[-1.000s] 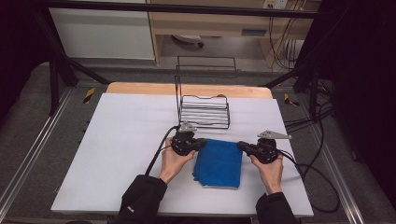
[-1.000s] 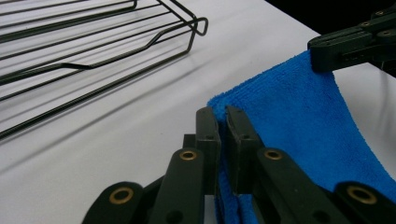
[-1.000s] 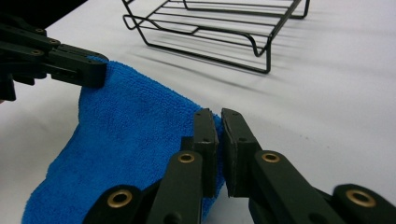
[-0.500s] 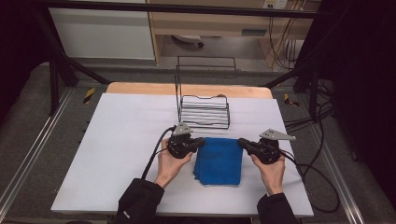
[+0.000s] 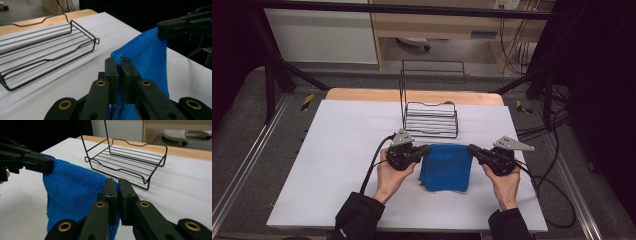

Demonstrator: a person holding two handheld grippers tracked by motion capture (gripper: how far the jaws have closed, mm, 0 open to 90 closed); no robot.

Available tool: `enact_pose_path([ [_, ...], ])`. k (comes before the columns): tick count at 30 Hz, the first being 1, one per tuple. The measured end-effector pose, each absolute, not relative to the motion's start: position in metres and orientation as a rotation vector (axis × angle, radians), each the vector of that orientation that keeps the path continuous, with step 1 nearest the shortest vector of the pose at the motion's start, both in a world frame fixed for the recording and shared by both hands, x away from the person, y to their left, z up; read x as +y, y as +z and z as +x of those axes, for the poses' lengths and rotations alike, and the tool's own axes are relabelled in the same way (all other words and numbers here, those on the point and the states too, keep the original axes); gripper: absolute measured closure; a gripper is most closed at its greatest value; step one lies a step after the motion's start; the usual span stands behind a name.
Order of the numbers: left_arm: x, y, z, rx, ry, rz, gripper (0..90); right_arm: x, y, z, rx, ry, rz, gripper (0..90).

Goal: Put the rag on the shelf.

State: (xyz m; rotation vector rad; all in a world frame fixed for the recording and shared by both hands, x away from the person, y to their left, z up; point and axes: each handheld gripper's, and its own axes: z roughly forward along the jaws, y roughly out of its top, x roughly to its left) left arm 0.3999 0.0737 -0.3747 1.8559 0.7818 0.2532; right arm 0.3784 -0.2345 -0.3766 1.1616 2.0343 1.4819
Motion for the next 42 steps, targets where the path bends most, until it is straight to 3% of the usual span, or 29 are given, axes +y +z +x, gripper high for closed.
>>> enact_pose_path([
  [24, 0.081, -0.316, 0.390, 0.687, 0.380, 1.715, 84.6, -0.230, -0.318, 0.358, 1.833, 1.594, 0.985, 86.3],
  [42, 0.088, -0.273, 0.401, 0.657, 0.464, 1.591, 84.7, -0.219, -0.278, 0.369, 1.686, 1.646, 0.906, 86.4],
])
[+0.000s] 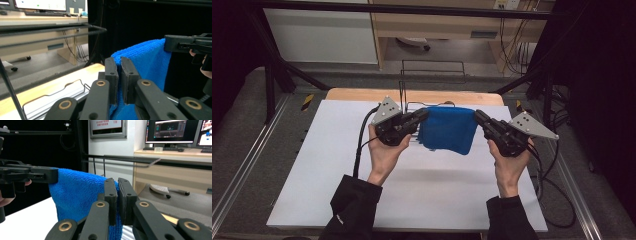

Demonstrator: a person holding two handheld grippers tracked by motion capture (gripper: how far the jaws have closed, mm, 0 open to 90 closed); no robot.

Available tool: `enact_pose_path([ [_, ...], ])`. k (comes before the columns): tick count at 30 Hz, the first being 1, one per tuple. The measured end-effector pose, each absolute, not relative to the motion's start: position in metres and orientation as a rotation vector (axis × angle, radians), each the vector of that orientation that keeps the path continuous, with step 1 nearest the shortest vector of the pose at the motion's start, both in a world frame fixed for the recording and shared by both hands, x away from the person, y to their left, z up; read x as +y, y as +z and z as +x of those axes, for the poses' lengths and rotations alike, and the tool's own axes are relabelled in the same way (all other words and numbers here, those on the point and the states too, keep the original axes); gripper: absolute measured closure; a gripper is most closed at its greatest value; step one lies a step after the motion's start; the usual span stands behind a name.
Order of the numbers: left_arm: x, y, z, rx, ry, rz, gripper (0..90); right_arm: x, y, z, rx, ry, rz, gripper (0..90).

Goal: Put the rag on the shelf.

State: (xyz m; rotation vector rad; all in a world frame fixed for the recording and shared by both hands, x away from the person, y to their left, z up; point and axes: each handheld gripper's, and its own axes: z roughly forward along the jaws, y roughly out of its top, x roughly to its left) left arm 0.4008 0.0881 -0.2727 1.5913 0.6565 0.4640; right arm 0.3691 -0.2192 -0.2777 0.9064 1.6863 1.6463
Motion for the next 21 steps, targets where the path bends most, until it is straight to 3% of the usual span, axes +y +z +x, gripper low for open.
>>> enact_pose_path([
  [21, 0.099, -0.235, 0.419, 0.641, 0.544, 1.481, 84.8, -0.202, -0.239, 0.394, 1.594, 1.679, 0.836, 86.8],
])
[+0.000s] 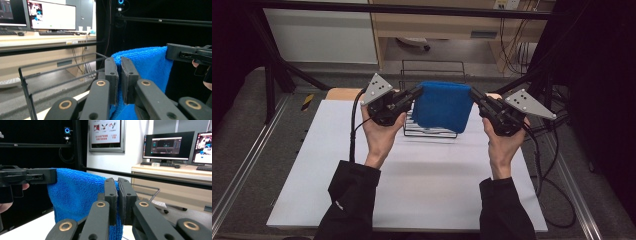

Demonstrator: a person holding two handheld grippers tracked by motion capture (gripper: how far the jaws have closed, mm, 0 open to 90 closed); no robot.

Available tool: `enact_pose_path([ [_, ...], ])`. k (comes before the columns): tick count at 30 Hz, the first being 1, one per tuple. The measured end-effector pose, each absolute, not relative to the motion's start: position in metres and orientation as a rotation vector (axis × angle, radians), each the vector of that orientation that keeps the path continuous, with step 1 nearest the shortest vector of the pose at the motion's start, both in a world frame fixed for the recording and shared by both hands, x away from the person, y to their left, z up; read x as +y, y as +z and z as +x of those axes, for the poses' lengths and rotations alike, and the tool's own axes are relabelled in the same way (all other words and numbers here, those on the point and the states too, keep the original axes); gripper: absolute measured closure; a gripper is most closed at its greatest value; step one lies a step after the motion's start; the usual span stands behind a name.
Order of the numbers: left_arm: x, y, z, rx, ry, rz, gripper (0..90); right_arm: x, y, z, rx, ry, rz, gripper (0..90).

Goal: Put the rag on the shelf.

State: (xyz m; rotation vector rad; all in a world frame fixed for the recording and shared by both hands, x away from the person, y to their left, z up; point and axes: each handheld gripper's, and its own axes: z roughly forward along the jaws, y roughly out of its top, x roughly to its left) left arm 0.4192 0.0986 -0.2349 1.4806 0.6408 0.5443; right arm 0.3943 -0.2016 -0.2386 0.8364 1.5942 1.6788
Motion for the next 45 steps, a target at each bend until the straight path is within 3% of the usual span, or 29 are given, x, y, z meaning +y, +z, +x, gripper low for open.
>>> enact_pose_path([
  [45, 0.105, -0.164, 0.463, 0.636, 0.629, 1.339, 84.8, -0.185, -0.159, 0.453, 1.499, 1.707, 0.765, 86.8],
])
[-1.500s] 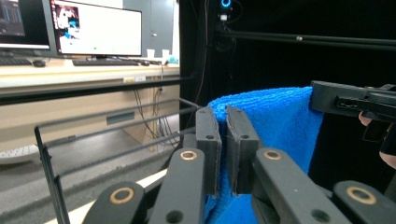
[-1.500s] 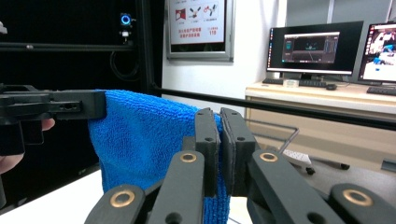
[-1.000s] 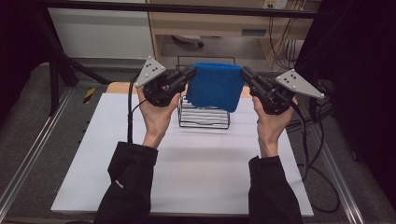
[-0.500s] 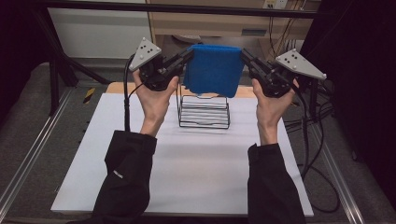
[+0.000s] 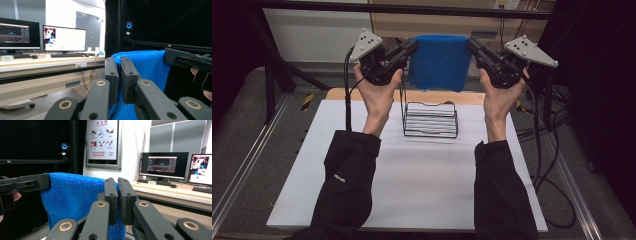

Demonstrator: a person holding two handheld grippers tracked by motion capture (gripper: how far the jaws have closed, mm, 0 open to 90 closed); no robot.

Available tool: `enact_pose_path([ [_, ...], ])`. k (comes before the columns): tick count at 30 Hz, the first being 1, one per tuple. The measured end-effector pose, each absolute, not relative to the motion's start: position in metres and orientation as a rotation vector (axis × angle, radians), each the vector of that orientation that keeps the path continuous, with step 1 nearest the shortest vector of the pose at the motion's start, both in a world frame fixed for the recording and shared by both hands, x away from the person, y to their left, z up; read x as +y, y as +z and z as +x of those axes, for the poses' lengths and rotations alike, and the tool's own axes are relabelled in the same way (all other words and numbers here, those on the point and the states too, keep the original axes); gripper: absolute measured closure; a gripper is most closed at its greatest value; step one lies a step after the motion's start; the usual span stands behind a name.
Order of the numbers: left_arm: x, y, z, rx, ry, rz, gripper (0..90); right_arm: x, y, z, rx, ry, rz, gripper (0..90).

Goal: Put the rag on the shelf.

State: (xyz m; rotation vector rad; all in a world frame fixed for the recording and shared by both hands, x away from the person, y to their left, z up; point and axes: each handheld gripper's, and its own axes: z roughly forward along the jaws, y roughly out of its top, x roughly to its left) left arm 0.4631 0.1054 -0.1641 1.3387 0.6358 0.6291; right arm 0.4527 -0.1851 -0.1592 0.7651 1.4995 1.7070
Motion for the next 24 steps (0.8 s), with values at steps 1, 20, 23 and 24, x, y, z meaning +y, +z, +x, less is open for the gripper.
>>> enact_pose_path([
  [1, 0.105, -0.163, 0.466, 0.640, 0.624, 1.337, 84.8, -0.185, -0.158, 0.454, 1.503, 1.708, 0.767, 86.8],
  [20, 0.103, -0.162, 0.504, 0.669, 0.670, 1.333, 84.8, -0.181, -0.151, 0.497, 1.525, 1.665, 0.781, 86.8],
  [23, 0.103, -0.166, 0.510, 0.681, 0.658, 1.334, 84.8, -0.181, -0.155, 0.505, 1.533, 1.655, 0.794, 86.8],
  [24, 0.103, -0.168, 0.511, 0.682, 0.654, 1.333, 84.8, -0.181, -0.155, 0.505, 1.533, 1.655, 0.794, 86.8],
])
